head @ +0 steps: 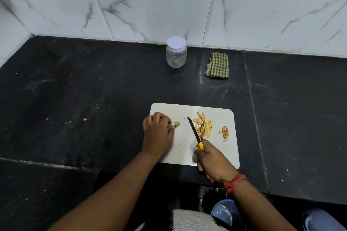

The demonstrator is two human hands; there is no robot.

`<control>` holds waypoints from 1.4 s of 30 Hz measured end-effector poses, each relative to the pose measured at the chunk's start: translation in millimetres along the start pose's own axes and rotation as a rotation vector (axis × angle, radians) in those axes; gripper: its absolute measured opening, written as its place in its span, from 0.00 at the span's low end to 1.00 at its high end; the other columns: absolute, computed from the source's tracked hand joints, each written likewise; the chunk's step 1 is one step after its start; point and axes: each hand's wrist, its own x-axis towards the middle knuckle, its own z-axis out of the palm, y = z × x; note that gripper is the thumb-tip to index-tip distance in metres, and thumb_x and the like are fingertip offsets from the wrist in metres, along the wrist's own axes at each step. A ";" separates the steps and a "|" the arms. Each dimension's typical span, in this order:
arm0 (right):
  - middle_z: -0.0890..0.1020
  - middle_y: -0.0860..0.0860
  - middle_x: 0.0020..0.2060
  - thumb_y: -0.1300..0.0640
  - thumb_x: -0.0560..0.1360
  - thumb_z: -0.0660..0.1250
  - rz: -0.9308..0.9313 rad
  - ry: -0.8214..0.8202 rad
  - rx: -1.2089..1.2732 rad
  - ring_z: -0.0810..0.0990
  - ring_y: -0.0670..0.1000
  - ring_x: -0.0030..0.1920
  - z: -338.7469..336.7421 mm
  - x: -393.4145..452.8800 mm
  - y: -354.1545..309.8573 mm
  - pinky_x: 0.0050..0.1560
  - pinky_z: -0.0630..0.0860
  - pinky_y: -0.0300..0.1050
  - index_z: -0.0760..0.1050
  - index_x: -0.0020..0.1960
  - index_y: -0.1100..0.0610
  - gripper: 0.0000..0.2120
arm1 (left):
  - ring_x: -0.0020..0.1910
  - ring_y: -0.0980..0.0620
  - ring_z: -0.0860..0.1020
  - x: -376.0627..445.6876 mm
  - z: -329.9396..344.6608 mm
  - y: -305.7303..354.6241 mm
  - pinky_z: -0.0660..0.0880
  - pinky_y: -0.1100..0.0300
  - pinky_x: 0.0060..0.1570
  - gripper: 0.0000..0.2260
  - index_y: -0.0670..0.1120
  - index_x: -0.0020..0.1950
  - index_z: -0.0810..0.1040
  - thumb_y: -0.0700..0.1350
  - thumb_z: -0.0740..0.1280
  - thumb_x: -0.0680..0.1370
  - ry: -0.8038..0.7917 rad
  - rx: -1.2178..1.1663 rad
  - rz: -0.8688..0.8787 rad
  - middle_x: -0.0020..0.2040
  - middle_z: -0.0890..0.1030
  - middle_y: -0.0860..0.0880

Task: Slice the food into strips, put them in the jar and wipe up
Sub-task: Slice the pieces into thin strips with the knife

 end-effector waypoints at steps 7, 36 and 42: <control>0.75 0.53 0.29 0.48 0.83 0.54 -0.009 0.000 -0.026 0.67 0.49 0.21 0.0 2.1 -2.0 0.22 0.65 0.38 0.65 0.49 0.53 0.09 | 0.57 0.48 0.70 3.4 0.0 -0.8 0.67 0.45 0.66 0.10 0.53 0.60 0.80 0.47 0.68 0.78 -0.027 -0.004 0.053 0.57 0.75 0.51; 0.76 0.59 0.36 0.54 0.83 0.52 -0.062 0.055 -0.316 0.70 0.53 0.25 19.4 31.0 -2.0 0.21 0.65 0.40 0.62 0.48 0.57 0.08 | 0.52 0.50 0.74 4.3 11.7 10.7 0.62 0.47 0.68 0.02 0.54 0.47 0.83 0.49 0.70 0.78 -0.082 -0.079 0.103 0.50 0.79 0.56; 0.75 0.58 0.35 0.56 0.83 0.52 -0.048 0.044 -0.328 0.70 0.53 0.25 22.6 33.4 -3.6 0.19 0.63 0.38 0.62 0.49 0.59 0.06 | 0.51 0.51 0.76 8.3 13.5 9.4 0.59 0.48 0.70 0.02 0.53 0.47 0.82 0.47 0.71 0.78 -0.099 -0.091 0.125 0.50 0.79 0.56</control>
